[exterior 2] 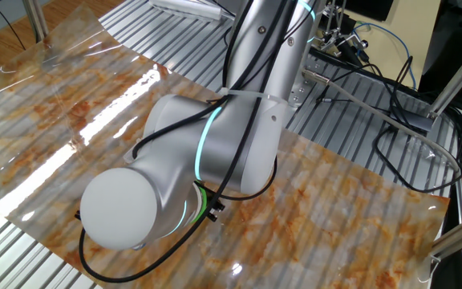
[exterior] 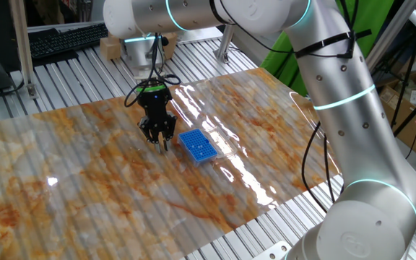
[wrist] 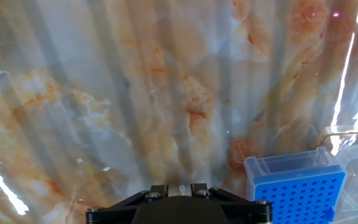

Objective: Insert a small pipette tip into the holder for small pipette tips

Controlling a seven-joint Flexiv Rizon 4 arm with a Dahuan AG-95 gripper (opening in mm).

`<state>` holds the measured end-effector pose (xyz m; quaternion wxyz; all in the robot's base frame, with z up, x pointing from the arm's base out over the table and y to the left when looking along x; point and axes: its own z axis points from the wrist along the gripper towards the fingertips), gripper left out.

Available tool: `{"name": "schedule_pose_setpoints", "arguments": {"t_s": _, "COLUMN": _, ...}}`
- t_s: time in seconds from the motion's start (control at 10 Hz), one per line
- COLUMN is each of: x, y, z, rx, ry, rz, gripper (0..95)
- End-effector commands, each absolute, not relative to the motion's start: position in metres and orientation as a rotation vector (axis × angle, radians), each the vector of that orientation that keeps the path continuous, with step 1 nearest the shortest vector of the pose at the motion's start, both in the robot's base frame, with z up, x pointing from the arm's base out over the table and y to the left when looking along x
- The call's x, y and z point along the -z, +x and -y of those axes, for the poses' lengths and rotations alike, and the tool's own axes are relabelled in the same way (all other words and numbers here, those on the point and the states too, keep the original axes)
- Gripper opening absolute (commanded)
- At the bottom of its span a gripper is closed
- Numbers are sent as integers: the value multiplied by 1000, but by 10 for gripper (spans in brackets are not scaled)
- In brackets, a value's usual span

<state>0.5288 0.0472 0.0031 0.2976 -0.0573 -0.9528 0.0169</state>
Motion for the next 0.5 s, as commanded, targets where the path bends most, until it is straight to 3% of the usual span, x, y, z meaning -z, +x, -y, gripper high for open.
{"name": "schedule_pose_setpoints", "arguments": {"t_s": 0.1, "x": -3, "y": 529, "z": -47, "rx": -43, "ry": -150, "rz": 2529, "gripper": 190}}
{"name": "schedule_pose_setpoints", "arguments": {"t_s": 0.5, "x": -2, "y": 528, "z": -47, "rx": -44, "ry": -148, "rz": 2516, "gripper": 190}}
